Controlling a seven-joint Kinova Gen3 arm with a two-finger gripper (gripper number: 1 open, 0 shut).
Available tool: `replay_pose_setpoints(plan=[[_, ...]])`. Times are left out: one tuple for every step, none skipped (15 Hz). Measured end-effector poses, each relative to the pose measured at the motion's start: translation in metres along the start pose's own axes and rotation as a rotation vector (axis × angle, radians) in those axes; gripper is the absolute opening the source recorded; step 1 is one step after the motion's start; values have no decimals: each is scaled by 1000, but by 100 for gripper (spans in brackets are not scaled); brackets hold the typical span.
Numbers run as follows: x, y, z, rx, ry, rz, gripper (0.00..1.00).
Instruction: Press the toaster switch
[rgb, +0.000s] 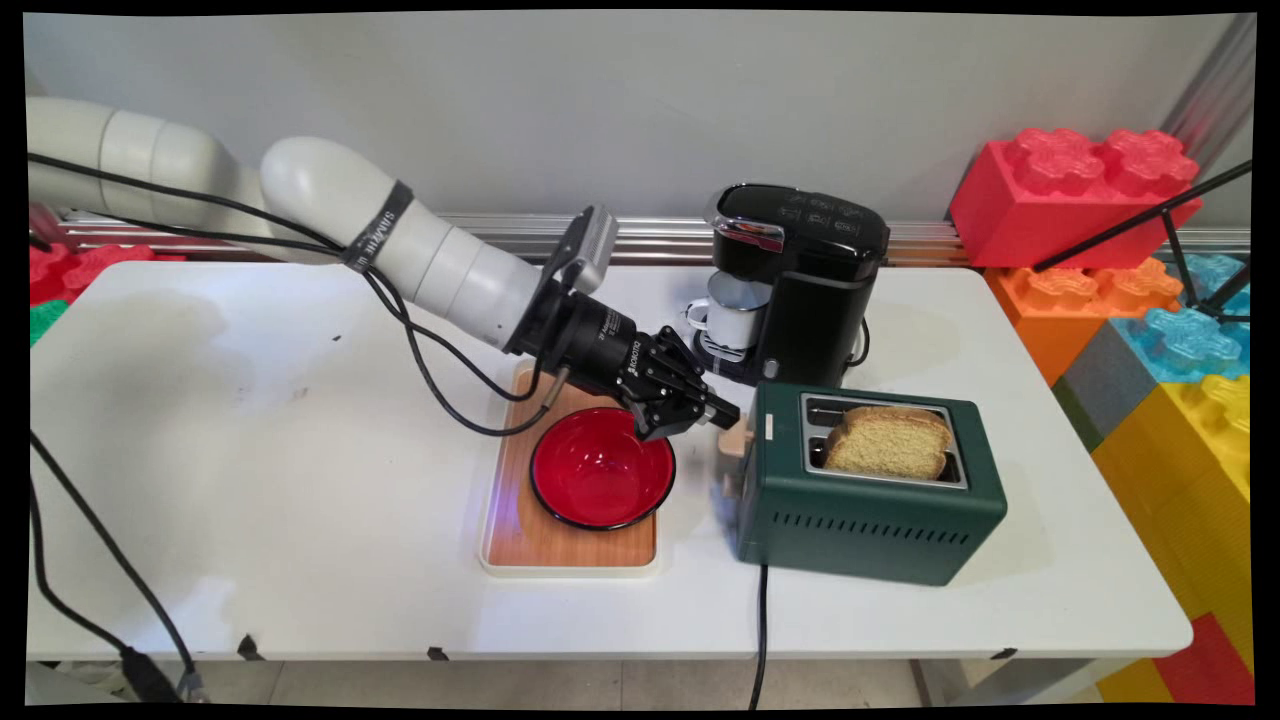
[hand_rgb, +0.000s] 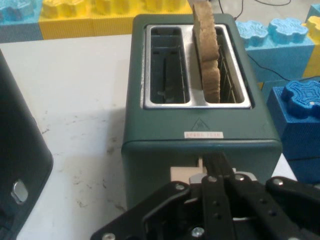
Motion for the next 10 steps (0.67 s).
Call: replay_pose_setpoints(plan=[[-1,-1,2,2,-2,1,0],[-2,-1,5,3,-5,2,0],[-3,-1,6,4,-7,2,0],[-5,-2,8,6,-9,2,0],[-6,-2,9,8,-11,1,0],[-7,-2,11,9,-13,0,0],[-8,-3,13,9,-14,-1,0],[-9,-3,15,10,-16,-2,0],[-10,-3,17,9,-18,-3,0],[-12,-3,18,9,-21,-4,0]])
